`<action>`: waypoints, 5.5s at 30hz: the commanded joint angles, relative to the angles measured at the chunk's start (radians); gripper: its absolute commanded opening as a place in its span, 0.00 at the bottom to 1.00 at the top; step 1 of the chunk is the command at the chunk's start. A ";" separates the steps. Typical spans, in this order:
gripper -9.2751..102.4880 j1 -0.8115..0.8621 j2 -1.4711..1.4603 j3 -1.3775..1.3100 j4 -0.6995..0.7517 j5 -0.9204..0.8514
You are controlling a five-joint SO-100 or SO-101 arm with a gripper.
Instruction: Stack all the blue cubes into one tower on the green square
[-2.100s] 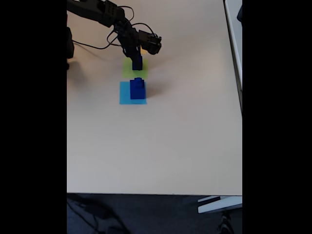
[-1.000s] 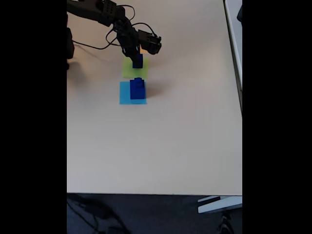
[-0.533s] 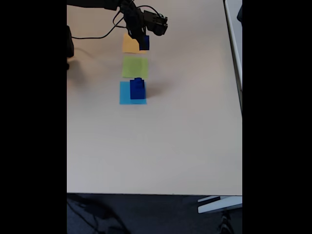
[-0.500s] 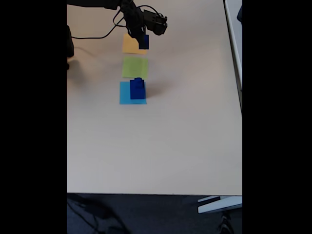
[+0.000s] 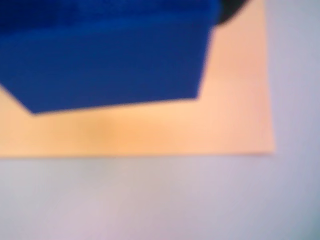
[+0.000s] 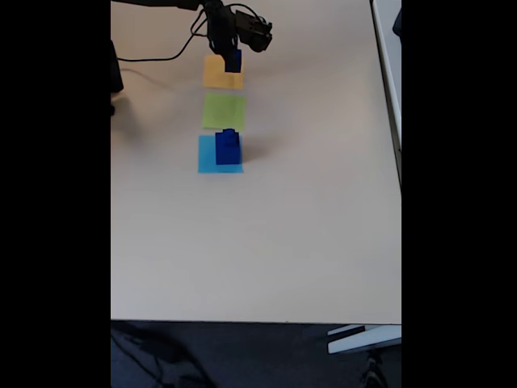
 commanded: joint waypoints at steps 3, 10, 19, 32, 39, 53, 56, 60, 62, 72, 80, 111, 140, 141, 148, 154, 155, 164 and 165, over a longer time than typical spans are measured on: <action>0.16 -0.035 -0.023 0.005 -0.087 0.052; 0.16 -0.044 -0.021 0.028 -0.092 0.061; 0.16 -0.029 -0.003 0.091 -0.092 0.072; 0.18 -0.012 0.023 0.141 -0.092 0.063; 0.17 -0.012 0.023 0.146 -0.089 0.069; 0.28 -0.020 0.015 0.152 -0.083 0.066; 0.31 -0.020 0.015 0.155 -0.083 0.064; 0.33 -0.018 0.021 0.150 -0.084 0.052; 0.34 -0.018 0.026 0.147 -0.087 0.048; 0.41 -0.008 0.028 -0.086 0.063 -0.023; 0.41 0.040 0.032 -0.448 0.288 -0.104; 0.34 0.534 0.242 -0.232 0.261 -0.557; 0.28 0.678 0.207 -0.150 0.232 -0.696; 0.28 0.681 0.206 -0.150 0.232 -0.698; 0.28 0.696 0.193 -0.147 0.230 -0.715; 0.27 0.709 0.186 -0.137 0.230 -0.721; 0.27 0.712 0.186 -0.137 0.230 -0.724; 0.27 0.724 0.169 -0.123 0.209 -0.736; 0.27 0.724 0.169 -0.115 0.201 -0.738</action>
